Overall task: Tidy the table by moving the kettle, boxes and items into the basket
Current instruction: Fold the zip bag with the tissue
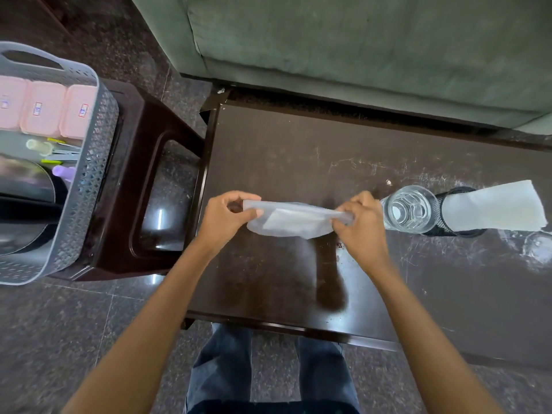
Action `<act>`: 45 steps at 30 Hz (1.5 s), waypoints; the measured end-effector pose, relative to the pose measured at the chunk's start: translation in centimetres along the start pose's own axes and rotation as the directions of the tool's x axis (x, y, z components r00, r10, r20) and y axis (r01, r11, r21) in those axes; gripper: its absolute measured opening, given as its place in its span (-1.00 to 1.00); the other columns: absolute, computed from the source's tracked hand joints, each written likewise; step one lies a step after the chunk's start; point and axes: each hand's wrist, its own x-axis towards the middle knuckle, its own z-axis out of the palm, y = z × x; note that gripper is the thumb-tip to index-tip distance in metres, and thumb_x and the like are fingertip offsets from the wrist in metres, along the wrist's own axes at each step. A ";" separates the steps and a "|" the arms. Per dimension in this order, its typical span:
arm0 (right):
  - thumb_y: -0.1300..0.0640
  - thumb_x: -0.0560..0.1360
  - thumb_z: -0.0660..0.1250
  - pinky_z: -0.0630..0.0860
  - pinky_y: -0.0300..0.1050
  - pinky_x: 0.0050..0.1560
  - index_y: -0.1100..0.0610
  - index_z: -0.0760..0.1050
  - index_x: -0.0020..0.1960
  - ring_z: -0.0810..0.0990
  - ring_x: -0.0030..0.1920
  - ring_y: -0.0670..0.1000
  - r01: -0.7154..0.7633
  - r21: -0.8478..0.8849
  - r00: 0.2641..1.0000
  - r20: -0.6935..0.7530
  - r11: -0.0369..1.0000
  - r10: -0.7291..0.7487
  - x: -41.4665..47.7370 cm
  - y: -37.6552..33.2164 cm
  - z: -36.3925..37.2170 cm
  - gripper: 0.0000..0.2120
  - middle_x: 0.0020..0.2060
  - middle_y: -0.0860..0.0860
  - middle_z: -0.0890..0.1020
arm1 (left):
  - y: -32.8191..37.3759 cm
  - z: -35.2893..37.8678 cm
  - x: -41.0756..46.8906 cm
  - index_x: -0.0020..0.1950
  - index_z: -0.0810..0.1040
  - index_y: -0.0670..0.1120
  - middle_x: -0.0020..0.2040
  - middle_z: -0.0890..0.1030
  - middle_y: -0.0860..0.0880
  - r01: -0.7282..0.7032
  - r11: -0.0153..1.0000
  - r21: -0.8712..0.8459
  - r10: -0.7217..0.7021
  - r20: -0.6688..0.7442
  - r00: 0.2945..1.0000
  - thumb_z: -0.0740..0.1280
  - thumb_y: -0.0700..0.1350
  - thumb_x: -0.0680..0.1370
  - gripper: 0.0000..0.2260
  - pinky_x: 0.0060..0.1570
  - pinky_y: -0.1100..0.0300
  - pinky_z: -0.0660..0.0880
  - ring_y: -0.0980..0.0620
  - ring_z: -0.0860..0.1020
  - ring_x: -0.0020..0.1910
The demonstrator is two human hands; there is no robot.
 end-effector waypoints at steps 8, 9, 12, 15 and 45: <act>0.45 0.43 0.28 0.51 -0.19 -0.16 0.09 0.51 -0.16 0.57 -0.22 -0.06 -0.254 0.784 0.960 0.277 0.566 0.047 1.6 -4.0 -4.2 -0.74 -0.26 -0.03 0.62 | 3.1 -1.2 0.1 0.10 0.50 -0.07 -0.01 0.60 0.09 -0.012 0.963 -0.270 0.037 0.089 0.995 0.30 -0.03 0.53 -0.81 -0.19 0.38 0.51 0.24 0.59 -0.08; 0.44 0.44 0.27 0.55 -0.19 -0.15 0.10 0.52 -0.12 0.60 -0.21 -0.06 -0.277 0.808 0.954 0.294 0.520 0.052 1.7 -4.3 -4.2 -0.75 -0.24 -0.02 0.64 | 3.2 -1.3 0.1 0.11 0.50 0.00 0.01 0.62 0.09 0.027 0.958 -0.286 0.011 0.131 0.991 0.34 0.03 0.50 -0.77 -0.20 0.32 0.54 0.21 0.61 -0.06; 0.43 0.44 0.27 0.61 -0.20 -0.18 0.11 0.53 -0.04 0.66 -0.20 -0.07 -0.323 0.832 0.944 0.320 0.452 0.085 2.2 -4.9 -3.5 -0.74 -0.22 -0.06 0.69 | 3.0 -1.5 0.2 0.13 0.52 0.06 0.03 0.65 0.06 0.203 0.932 -0.302 -0.108 0.302 0.947 0.40 0.02 0.42 -0.70 -0.22 0.14 0.60 0.06 0.64 -0.01; 0.46 0.41 0.30 0.61 -0.11 -0.11 0.11 0.52 0.00 0.67 -0.18 -0.03 -0.383 0.810 0.921 0.373 0.443 0.113 2.9 -4.4 -2.6 -0.70 -0.19 -0.03 0.69 | 2.6 -1.7 0.3 0.18 0.53 0.00 0.06 0.66 0.03 0.244 0.917 -0.314 -0.137 0.327 0.935 0.45 -0.08 0.37 -0.62 -0.13 0.02 0.62 0.02 0.63 0.04; 0.29 0.28 0.52 0.46 -0.37 -0.44 0.14 0.56 -0.28 0.55 -0.45 -0.17 0.236 0.240 0.710 0.619 0.942 -0.336 13.3 -34.2 1.2 -0.85 -0.43 -0.08 0.62 | 7.4 -15.9 0.5 0.49 0.12 0.03 0.41 0.35 0.05 -0.251 0.759 -0.601 -0.182 -0.566 0.804 0.17 -0.16 0.60 -0.52 0.40 0.11 0.27 0.16 0.38 0.34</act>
